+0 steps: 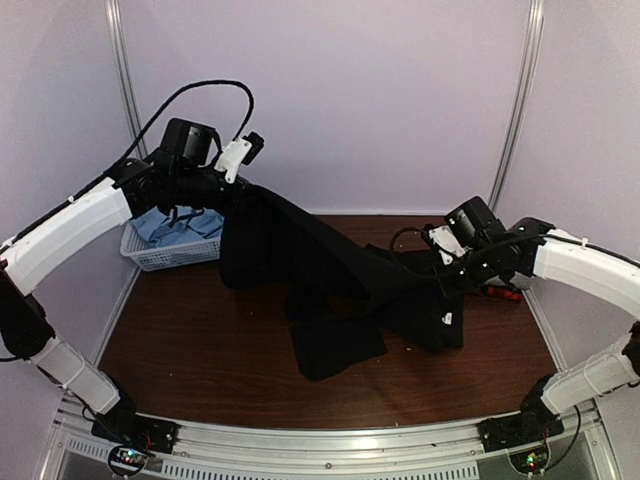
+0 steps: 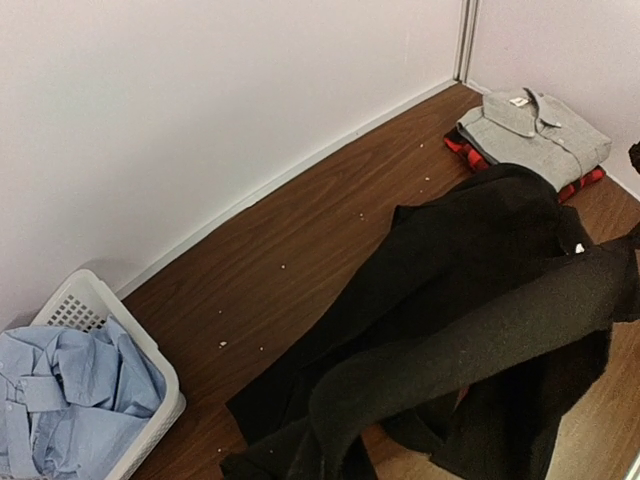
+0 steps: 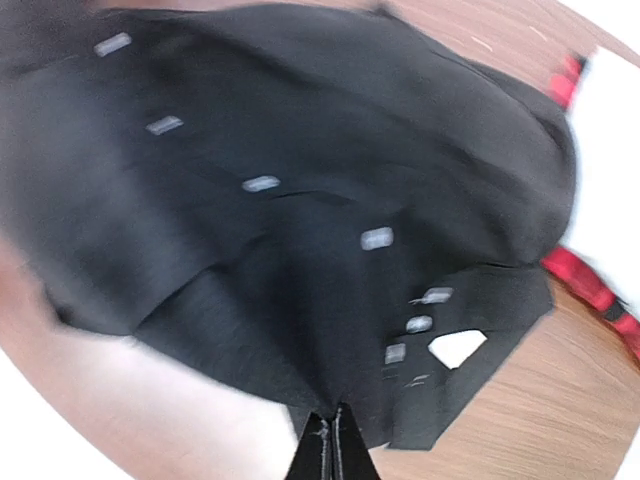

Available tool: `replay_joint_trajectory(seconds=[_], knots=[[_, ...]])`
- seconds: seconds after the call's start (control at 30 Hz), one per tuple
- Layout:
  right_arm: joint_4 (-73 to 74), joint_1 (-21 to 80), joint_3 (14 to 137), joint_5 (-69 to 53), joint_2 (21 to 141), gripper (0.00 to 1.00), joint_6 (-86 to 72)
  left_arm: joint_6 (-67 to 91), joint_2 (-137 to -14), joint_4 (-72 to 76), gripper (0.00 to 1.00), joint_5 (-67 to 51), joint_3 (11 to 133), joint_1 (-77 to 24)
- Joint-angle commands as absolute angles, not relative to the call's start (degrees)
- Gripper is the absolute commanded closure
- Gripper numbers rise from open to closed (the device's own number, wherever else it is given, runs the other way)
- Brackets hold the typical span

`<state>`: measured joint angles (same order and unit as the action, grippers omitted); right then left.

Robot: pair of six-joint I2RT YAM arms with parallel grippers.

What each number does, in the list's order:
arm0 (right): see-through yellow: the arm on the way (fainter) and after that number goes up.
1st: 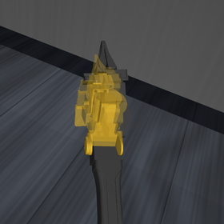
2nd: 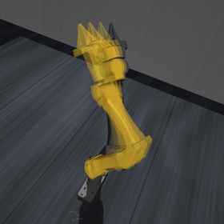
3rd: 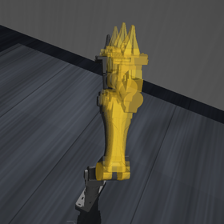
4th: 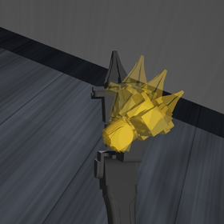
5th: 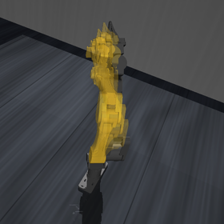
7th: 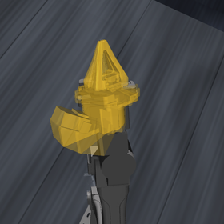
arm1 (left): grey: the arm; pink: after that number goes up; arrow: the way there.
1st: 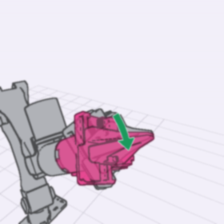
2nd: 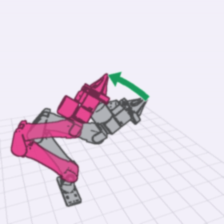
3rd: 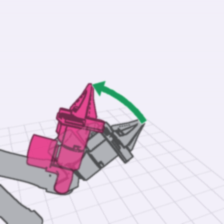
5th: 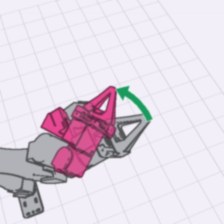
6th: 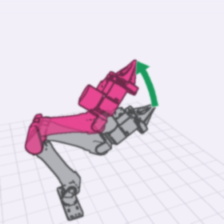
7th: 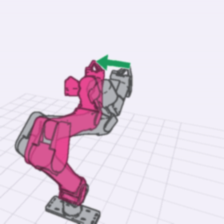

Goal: Fold and stack the long sleeve shirts
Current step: Pick up the crumpled shirt from the center of the board, then flatten out the crumpled shirt at the center of the board.

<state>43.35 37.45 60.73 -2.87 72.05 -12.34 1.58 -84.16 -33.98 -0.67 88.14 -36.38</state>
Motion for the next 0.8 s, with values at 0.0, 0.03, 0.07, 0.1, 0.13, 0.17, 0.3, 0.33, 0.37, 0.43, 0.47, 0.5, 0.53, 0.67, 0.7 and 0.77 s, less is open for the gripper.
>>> replay_joint_trajectory(seconds=[0.0,0.03,0.07,0.1,0.13,0.17,0.3,0.33,0.37,0.43,0.47,0.5,0.53,0.67,0.7,0.77], knots=[[43.5,28.4,63.7,3.5,79.9,1.00,-10.3,1.5,-93.6,-29.3,1.00,3.4,92.2,-36.0],[42.8,26.4,64.9,4.7,82.1,1.00,-10.8,1.8,-96.0,-29.2,1.00,4.0,93.6,-36.0],[42.6,25.0,66.4,6.6,84.4,1.00,-11.8,2.0,-98.7,-29.2,1.00,4.5,95.1,-36.0],[41.7,24.2,67.8,7.9,86.6,0.98,-12.1,2.4,-101.1,-29.1,1.00,4.8,96.7,-36.0],[40.6,23.5,68.6,7.9,88.6,0.94,-12.2,2.9,-103.7,-28.8,1.00,5.0,98.0,-36.0],[40.4,23.3,69.7,7.7,90.4,0.88,-12.4,3.3,-105.6,-28.8,1.00,5.2,99.3,-36.0],[37.1,25.4,67.3,6.1,90.5,0.62,-12.8,4.1,-109.9,-28.8,1.00,6.1,102.8,-35.9],[36.2,26.1,65.5,6.0,89.1,0.57,-13.2,4.2,-110.5,-28.9,1.00,6.3,103.3,-35.7],[35.2,27.1,63.5,6.0,87.4,0.52,-13.7,4.3,-110.9,-28.9,1.00,6.6,103.5,-35.6],[33.8,29.6,59.6,5.8,83.9,0.42,-14.7,4.7,-111.4,-28.9,1.00,6.3,103.9,-35.0],[33.6,30.9,57.9,6.1,82.4,0.38,-15.4,5.0,-111.6,-28.9,1.00,6.0,104.0,-34.6],[33.6,32.2,56.5,6.3,81.1,0.35,-16.4,5.1,-111.7,-28.9,1.00,5.7,104.0,-34.3],[34.0,33.4,55.1,6.7,80.0,0.34,-17.3,5.1,-111.8,-28.9,1.00,5.5,104.1,-34.0],[35.7,36.7,50.9,9.3,77.4,0.34,-21.7,5.0,-111.7,-28.9,1.00,5.0,103.7,-33.1],[35.7,37.1,49.9,9.4,76.9,0.35,-22.5,5.1,-111.6,-28.9,1.00,4.7,103.6,-32.9],[35.0,37.8,48.1,8.6,76.3,0.39,-23.4,5.1,-111.6,-28.9,1.00,4.3,103.5,-32.6]])
